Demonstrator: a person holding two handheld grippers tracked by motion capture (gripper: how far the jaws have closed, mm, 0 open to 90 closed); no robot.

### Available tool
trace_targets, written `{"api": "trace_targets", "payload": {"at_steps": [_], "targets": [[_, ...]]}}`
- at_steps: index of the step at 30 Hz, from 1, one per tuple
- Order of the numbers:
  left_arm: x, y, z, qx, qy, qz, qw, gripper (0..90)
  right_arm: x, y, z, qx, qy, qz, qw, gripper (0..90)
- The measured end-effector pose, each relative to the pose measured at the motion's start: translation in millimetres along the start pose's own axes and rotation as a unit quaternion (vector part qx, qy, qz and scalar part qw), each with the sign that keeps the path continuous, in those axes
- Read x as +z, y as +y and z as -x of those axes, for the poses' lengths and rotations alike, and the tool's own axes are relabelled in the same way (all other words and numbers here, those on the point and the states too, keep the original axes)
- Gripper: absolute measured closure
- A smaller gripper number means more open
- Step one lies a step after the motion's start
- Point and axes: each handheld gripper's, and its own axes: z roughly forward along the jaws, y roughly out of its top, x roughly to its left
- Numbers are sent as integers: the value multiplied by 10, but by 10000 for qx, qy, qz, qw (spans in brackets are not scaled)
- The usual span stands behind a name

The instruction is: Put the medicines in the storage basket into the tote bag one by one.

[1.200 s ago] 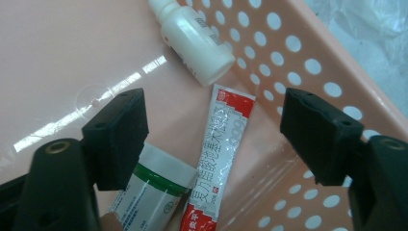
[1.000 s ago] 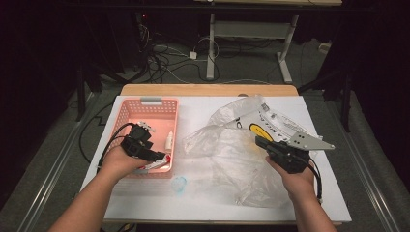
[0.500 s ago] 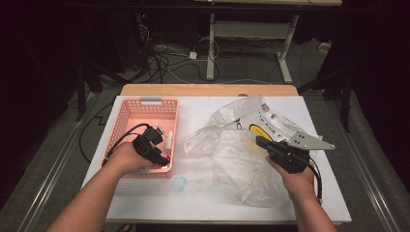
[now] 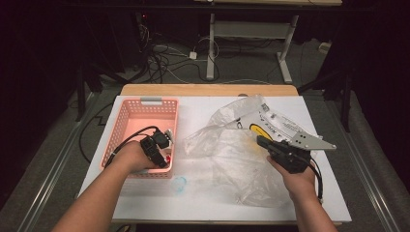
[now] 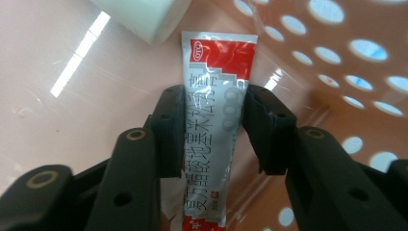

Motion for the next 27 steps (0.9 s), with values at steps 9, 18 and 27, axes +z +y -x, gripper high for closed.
{"api": "trace_targets", "payload": {"at_steps": [9, 18, 27], "targets": [[-5, -13, 6, 34, 95, 90, 9999, 606, 8, -2, -10, -33, 15, -14, 10000, 900], [-236, -94, 44, 151, 190, 763, 9968, 767, 15, -14, 4, 0, 2, -28, 10000, 900], [-251, -121, -34, -26, 255, 748, 9969, 764, 27, -16, -12, -20, 22, -35, 10000, 900]]}}
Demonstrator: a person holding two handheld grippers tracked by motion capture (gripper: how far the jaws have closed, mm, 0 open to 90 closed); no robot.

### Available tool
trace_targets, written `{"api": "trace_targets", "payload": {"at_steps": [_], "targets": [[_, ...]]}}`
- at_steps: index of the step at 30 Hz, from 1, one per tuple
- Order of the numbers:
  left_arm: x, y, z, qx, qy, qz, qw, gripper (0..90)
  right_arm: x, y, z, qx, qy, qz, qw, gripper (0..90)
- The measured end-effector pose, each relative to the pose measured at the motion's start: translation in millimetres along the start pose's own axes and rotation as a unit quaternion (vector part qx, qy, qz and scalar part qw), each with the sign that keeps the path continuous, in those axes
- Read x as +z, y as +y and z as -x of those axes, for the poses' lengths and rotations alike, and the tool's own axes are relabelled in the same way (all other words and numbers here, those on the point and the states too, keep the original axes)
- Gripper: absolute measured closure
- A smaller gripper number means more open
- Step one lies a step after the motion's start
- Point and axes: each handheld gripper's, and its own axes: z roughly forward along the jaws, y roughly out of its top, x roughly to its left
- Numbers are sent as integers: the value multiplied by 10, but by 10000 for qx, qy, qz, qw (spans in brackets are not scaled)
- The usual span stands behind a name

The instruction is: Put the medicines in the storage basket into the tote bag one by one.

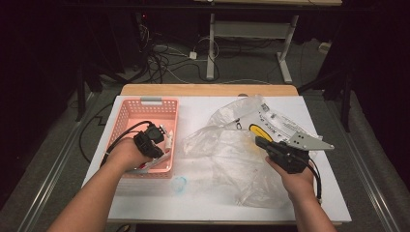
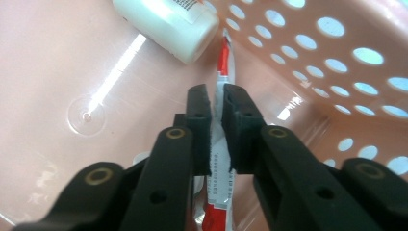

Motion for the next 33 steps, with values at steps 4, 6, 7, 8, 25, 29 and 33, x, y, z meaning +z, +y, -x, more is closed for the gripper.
{"api": "trace_targets", "payload": {"at_steps": [4, 6, 7, 8, 25, 29, 33], "targets": [[7, 11, -13, -17, -104, 26, 9999, 697, 4, -8, 9, 25, -7, -18, 10000, 900], [11, 18, -21, -67, -89, 38, 9999, 673, 8, -12, 11, 19, -4, -18, 10000, 900], [9, 19, -25, -74, -66, 47, 9999, 672, 8, -12, 11, 19, -6, -19, 10000, 900], [8, 19, -28, -92, -33, 55, 9999, 672, 5, -11, 12, 16, -8, -15, 10000, 900], [26, 55, 24, -107, 60, 149, 9998, 533, 5, -11, 9, 15, -15, -14, 10000, 900], [144, 82, 4, -141, 26, -178, 9997, 522, 2, -9, 5, -5, -19, -15, 10000, 900], [235, 129, 41, -65, -14, -393, 9992, 618, -7, -6, 11, 25, -26, 2, 10000, 900]]}}
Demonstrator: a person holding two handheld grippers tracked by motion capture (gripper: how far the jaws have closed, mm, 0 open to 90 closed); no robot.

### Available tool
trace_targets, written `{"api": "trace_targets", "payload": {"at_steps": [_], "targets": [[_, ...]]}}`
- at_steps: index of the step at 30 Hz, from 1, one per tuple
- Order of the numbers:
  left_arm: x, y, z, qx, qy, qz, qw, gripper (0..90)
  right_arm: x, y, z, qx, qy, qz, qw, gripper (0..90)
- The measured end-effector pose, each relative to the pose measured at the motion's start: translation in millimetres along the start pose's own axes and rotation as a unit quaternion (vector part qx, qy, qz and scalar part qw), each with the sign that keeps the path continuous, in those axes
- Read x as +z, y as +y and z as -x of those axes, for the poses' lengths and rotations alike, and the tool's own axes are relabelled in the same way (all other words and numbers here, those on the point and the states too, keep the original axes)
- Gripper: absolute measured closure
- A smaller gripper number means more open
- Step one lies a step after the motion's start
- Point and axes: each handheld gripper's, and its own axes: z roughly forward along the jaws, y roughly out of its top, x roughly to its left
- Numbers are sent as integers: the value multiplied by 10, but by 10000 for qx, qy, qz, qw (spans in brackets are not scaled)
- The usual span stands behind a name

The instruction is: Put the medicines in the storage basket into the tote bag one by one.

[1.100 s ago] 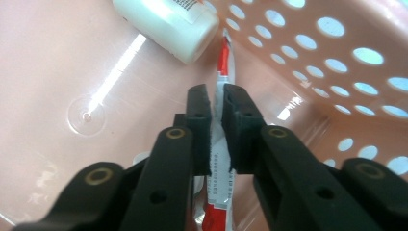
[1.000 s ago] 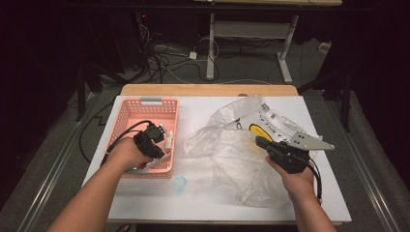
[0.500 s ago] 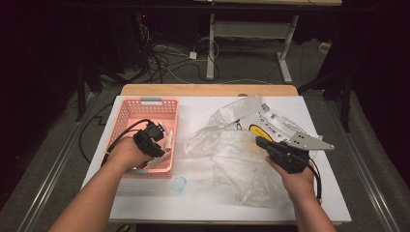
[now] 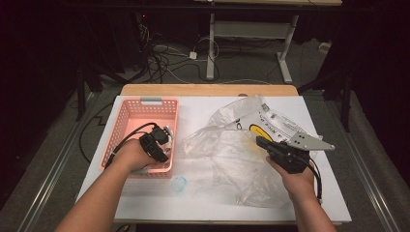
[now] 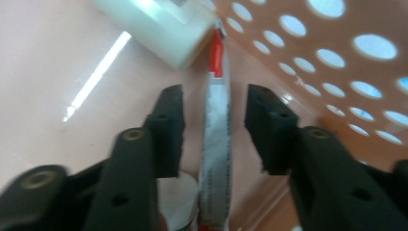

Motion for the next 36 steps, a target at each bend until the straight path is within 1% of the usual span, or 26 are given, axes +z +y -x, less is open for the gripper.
{"api": "trace_targets", "payload": {"at_steps": [2, 3, 6, 8, 12, 14, 17, 19, 22, 24, 25, 26, 29, 31, 33, 34, 36], "targets": [[31, 20, 27, 57, 66, -62, 9999, 696, -1, -1, 4, -1, -1, -3, 10000, 900], [33, 27, 36, 120, 96, -80, 9999, 753, -1, -2, 4, -4, -1, -2, 10000, 900], [23, 22, 44, 127, 117, -40, 9998, 761, -4, -2, 3, -9, 2, -3, 10000, 900], [-9, 10, 47, 120, 181, 44, 9998, 762, -4, -2, 4, -6, 0, 7, 10000, 900], [-96, -31, 57, 32, 240, 306, 9992, 763, -7, 0, 5, -12, 2, 11, 10000, 900], [-137, -68, 50, -79, 215, 484, 9986, 763, -7, 2, -1, -9, 0, 11, 10000, 900], [-194, -137, 50, -204, 287, 772, 9964, 763, -15, 7, -3, -9, 0, 11, 10000, 900], [-234, -196, 51, -274, 304, 1029, 9938, 764, -20, 9, -1, -22, -2, 19, 10000, 900], [-292, -280, 58, -454, 380, 1350, 9891, 764, -22, 9, 1, -27, -10, 21, 10000, 900], [-334, -338, 53, -526, 390, 1557, 9856, 764, -22, 11, 0, -25, -16, 34, 10000, 900], [-350, -368, 54, -600, 369, 1699, 9829, 764, -24, 12, 1, -24, -17, 34, 10000, 900], [-366, -396, 53, -611, 344, 1805, 9811, 764, -25, 12, 3, -21, -10, 45, 10000, 900], [-406, -469, 70, -712, 405, 2122, 9738, 764, -34, 14, 5, 1, -22, 56, 10000, 900], [-433, -520, 75, -801, 379, 2354, 9679, 763, -38, 14, 7, -6, -23, 63, 10000, 900], [-457, -570, 87, -911, 413, 2601, 9604, 764, -39, 11, 6, 3, -21, 57, 10000, 900], [-470, -596, 94, -928, 436, 2696, 9575, 764, -38, 10, 6, -4, -22, 54, 10000, 900], [-483, -647, 111, -1005, 472, 2933, 9495, 764, -35, 8, 7, -32, -14, 45, 10000, 900]]}}
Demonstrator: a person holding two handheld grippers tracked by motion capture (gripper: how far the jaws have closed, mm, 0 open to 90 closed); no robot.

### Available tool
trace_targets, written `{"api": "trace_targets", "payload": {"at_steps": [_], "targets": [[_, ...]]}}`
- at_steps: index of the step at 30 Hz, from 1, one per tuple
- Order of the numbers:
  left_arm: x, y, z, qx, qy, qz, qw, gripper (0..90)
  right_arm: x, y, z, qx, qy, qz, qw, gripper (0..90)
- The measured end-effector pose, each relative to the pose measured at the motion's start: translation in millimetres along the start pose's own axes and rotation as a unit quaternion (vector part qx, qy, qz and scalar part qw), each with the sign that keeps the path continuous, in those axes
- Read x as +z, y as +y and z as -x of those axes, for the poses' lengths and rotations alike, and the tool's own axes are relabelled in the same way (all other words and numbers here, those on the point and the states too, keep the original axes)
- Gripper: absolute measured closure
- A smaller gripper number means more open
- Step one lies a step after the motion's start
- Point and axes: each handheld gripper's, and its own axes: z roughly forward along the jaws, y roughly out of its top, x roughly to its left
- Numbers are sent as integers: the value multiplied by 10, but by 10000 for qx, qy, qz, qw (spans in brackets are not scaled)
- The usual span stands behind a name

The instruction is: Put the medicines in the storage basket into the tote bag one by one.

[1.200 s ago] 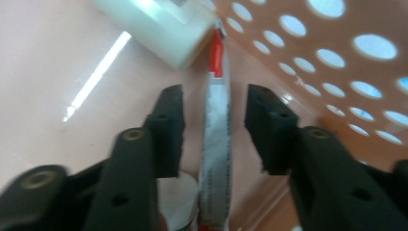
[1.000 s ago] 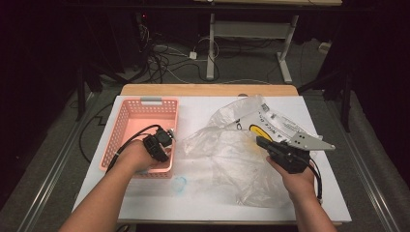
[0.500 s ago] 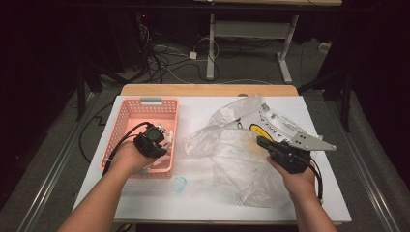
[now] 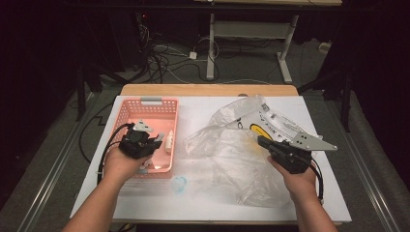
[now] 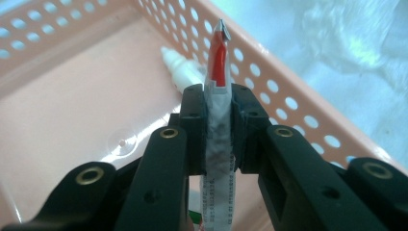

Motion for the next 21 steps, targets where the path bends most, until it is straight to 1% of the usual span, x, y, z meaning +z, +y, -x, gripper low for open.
{"api": "trace_targets", "payload": {"at_steps": [2, 3, 4, 5, 7, 11, 13, 14, 17, 21], "targets": [[-29, -35, 8, -59, -31, 179, 9998, 764, 3, 0, -3, 2, -8, 1, 10000, 900], [-40, -50, 21, -38, 39, 241, 9997, 764, 3, 1, -5, -5, -11, -2, 10000, 900], [-50, -62, 37, 54, 145, 254, 9996, 764, 5, 1, -6, -10, 0, 3, 10000, 900], [-54, -76, 48, 61, 132, 302, 9994, 764, 6, 2, -10, -5, -1, -1, 10000, 900], [-58, -112, 54, -48, 12, 449, 9990, 764, 10, 3, -14, -33, 4, -7, 10000, 900], [-75, -189, 70, -97, 12, 713, 9974, 764, 23, 2, -23, -57, -1, -32, 10000, 900], [-107, -220, 75, -105, 26, 900, 9959, 764, 26, 4, -22, -64, -7, -36, 10000, 900], [-115, -229, 71, -126, 17, 946, 9954, 764, 28, 5, -20, -75, -12, -46, 10000, 900], [-126, -255, 62, -86, 25, 966, 9953, 764, 34, 4, -16, -32, -50, -55, 10000, 900], [-151, -276, 37, -209, -12, 1169, 9929, 764, 48, 1, -12, -79, -73, -86, 9999, 900]]}}
